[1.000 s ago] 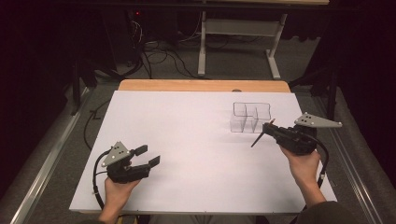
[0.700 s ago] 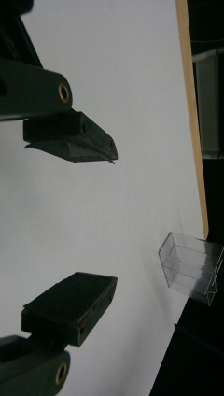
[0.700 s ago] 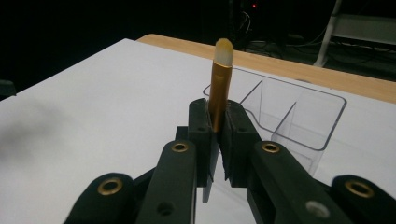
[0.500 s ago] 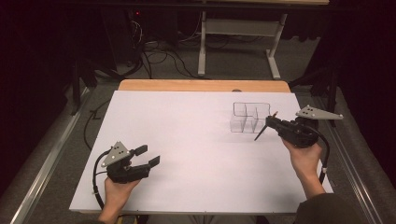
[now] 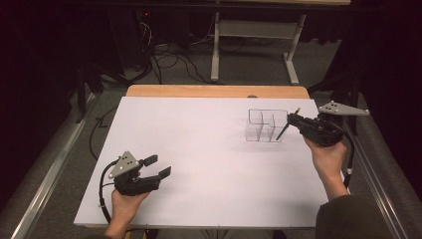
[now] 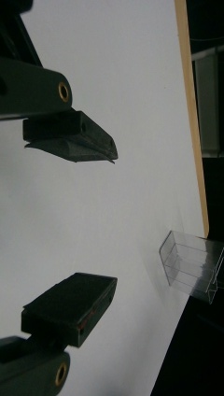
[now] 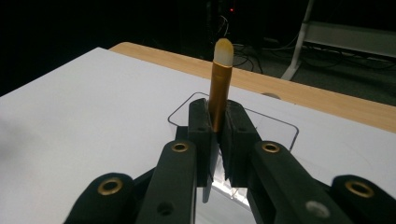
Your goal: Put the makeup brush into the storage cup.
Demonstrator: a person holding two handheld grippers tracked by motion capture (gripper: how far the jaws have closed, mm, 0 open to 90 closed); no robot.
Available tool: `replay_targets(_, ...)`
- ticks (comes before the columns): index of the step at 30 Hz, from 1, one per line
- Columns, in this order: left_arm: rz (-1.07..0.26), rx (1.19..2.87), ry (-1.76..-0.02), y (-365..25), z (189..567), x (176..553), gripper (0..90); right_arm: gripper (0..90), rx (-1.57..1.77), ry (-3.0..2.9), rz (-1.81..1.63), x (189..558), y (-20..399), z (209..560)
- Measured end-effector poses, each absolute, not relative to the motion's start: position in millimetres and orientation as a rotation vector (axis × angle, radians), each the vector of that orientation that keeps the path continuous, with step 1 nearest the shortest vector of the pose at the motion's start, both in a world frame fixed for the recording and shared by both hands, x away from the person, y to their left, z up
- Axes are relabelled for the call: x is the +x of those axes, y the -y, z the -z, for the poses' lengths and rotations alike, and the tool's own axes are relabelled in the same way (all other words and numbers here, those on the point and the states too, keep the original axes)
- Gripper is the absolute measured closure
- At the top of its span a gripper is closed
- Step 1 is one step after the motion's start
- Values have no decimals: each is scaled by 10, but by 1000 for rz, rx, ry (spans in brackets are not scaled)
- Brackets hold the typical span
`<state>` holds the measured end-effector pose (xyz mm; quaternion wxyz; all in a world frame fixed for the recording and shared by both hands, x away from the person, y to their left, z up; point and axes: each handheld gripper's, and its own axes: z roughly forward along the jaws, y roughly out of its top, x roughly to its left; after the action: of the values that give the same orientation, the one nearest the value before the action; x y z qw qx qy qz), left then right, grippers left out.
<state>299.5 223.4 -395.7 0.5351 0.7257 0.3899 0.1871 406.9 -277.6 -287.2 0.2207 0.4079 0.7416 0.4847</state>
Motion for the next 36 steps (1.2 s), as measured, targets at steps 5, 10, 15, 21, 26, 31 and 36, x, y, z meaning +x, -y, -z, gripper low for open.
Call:
replay_targets(5,-445,1731,-928,-2232,3959,2996,332,854,1132,-2039,-1318,4121,2799,2817)
replay_targets(10,-444,1731,-929,-2236,3960,2998,332,854,1146,-2026,-1300,4186,2805,2780)
replay_targets(15,-444,1732,-927,-2237,3960,2997,331,854,1163,-2011,-1279,4245,2807,2739)
replay_targets(21,-442,1730,-920,-2236,3960,2995,331,854,1166,-2008,-1268,4288,2783,2728)
replay_targets(26,-442,1730,-919,-2237,3959,2994,331,854,1172,-1998,-1266,4335,2761,2717)
replay_targets(31,-441,1730,-919,-2236,3959,2993,331,853,1180,-1991,-1251,4374,2732,2692)
replay_targets(36,-441,1732,-917,-2233,3959,2992,331,853,1183,-1990,-1241,4416,2698,2701)
